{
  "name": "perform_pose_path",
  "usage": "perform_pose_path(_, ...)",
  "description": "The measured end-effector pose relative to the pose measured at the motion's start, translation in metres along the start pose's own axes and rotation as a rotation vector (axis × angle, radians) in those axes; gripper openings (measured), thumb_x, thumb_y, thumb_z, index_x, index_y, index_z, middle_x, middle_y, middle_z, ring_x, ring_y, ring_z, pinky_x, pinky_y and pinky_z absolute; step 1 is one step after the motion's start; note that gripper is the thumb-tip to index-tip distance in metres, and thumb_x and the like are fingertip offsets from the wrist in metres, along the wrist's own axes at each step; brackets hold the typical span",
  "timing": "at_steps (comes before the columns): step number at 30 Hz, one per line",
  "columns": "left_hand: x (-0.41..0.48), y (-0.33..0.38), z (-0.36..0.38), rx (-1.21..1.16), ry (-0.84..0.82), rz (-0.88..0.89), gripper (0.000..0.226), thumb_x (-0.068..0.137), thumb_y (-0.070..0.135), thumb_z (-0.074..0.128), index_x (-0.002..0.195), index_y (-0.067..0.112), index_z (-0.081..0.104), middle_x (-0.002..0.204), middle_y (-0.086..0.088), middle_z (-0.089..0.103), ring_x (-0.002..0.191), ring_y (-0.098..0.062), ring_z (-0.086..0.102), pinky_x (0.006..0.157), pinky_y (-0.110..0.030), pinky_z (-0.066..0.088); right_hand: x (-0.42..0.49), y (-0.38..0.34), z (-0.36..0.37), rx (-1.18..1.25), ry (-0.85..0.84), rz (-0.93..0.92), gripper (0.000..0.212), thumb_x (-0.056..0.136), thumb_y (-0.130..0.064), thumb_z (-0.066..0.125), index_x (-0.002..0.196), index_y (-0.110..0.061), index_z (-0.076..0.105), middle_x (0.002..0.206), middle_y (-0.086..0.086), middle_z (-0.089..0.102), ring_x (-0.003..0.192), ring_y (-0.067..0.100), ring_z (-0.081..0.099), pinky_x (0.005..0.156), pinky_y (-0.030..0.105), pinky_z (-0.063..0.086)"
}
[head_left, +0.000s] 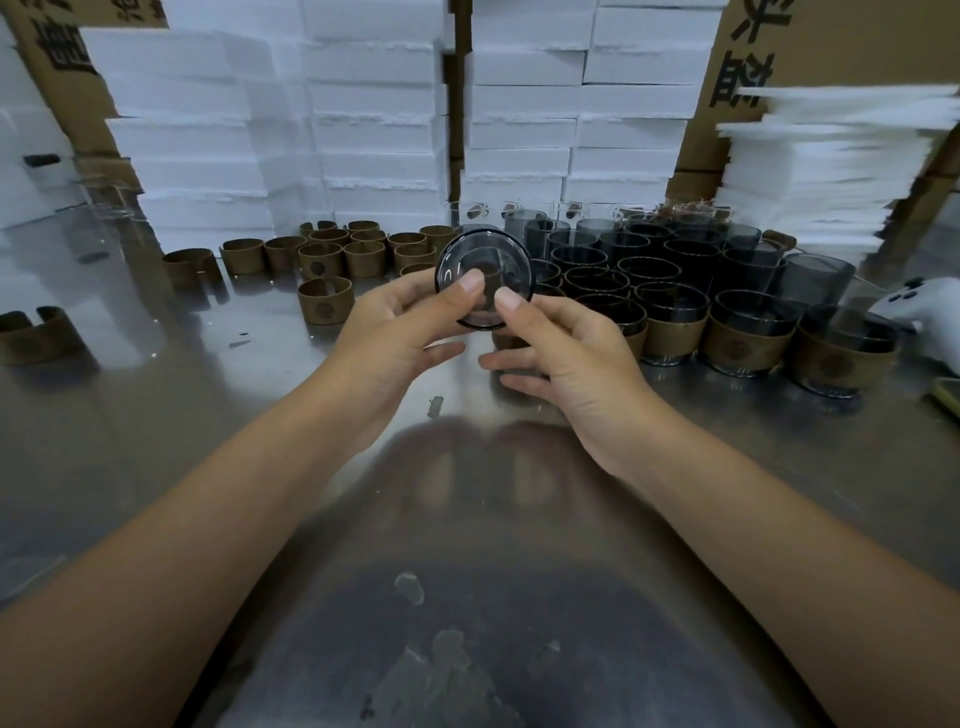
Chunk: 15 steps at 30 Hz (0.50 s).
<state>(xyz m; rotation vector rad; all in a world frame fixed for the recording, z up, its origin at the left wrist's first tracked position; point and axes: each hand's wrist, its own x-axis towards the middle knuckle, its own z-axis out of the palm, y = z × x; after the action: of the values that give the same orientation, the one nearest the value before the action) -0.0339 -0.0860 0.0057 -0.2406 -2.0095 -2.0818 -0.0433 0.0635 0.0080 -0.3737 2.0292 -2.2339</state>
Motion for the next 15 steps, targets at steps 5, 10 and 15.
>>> perform_pose_path(5, 0.007, -0.003, -0.006, 0.044, -0.017, -0.082, 0.051, 0.075, 0.064, 0.050, 0.101, 0.026, 0.070, 0.105, 0.006, 0.073, 0.102, -0.005, 0.065, 0.091, -0.035, 0.046, 0.003, 0.003, -0.004, 0.023, 0.087, 0.014, 0.031, 0.082, -0.039, 0.068, 0.100, -0.013, 0.068, 0.084, -0.005, 0.071, 0.062, 0.005, 0.065, 0.071, 0.023, 0.055)
perform_pose_path(10, 0.022, -0.008, -0.037, 0.468, 0.325, 0.072, 0.025, 0.093, 0.039, 0.056, 0.116, 0.031, 0.060, 0.120, 0.011, 0.057, 0.113, -0.011, 0.052, 0.090, -0.018, 0.043, 0.005, 0.007, -0.006, 0.046, 0.101, 0.051, 0.029, 0.083, -0.037, 0.068, 0.095, -0.010, 0.068, 0.079, -0.003, 0.068, 0.058, 0.004, 0.063, 0.061, 0.018, 0.052)
perform_pose_path(15, 0.032, -0.022, -0.066, 0.877, 0.422, 0.101, 0.047, 0.092, 0.024, 0.060, 0.136, 0.017, 0.047, 0.140, 0.001, 0.044, 0.133, -0.024, 0.026, 0.096, -0.014, 0.023, 0.006, 0.009, -0.004, 0.012, 0.080, 0.053, 0.031, 0.081, -0.040, 0.069, 0.094, -0.011, 0.069, 0.077, -0.005, 0.068, 0.059, 0.004, 0.064, 0.060, 0.017, 0.050)
